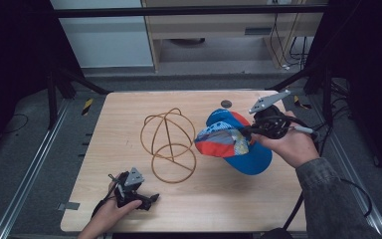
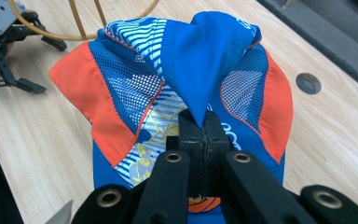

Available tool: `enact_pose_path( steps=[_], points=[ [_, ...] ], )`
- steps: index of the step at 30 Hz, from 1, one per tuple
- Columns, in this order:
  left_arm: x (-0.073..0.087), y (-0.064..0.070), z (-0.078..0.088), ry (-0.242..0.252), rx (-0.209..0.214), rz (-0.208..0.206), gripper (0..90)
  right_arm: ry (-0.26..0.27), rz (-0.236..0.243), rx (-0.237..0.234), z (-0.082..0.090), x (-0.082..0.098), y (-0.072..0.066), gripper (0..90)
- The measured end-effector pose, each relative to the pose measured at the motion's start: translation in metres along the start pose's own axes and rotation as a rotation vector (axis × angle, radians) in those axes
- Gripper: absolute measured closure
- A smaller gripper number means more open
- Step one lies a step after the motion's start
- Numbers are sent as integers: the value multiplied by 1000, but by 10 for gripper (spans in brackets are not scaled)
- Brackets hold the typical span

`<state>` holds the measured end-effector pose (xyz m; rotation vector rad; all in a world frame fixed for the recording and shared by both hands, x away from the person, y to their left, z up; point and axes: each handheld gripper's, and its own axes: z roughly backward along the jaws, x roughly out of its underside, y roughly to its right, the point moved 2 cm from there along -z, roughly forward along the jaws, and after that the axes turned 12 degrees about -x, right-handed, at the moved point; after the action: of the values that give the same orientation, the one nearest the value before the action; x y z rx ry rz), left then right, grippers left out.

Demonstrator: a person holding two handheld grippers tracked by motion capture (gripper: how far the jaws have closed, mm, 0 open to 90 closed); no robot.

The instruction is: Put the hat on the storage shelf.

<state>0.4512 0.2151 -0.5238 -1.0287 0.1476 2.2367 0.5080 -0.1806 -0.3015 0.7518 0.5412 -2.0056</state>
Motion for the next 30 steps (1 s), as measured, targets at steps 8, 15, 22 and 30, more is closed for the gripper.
enact_pose_path(
  steps=[8,15,22,30],
  points=[
    [0,0,0,-1,0,0,0,13,30,9,12,-14,-6,899],
    [0,0,0,-1,0,0,0,28,42,13,19,-21,-9,899],
    [0,0,0,-1,0,0,0,43,53,21,26,-31,-12,898],
    [0,0,0,-3,1,-1,0,75,76,25,36,-49,-18,899]
  ],
)
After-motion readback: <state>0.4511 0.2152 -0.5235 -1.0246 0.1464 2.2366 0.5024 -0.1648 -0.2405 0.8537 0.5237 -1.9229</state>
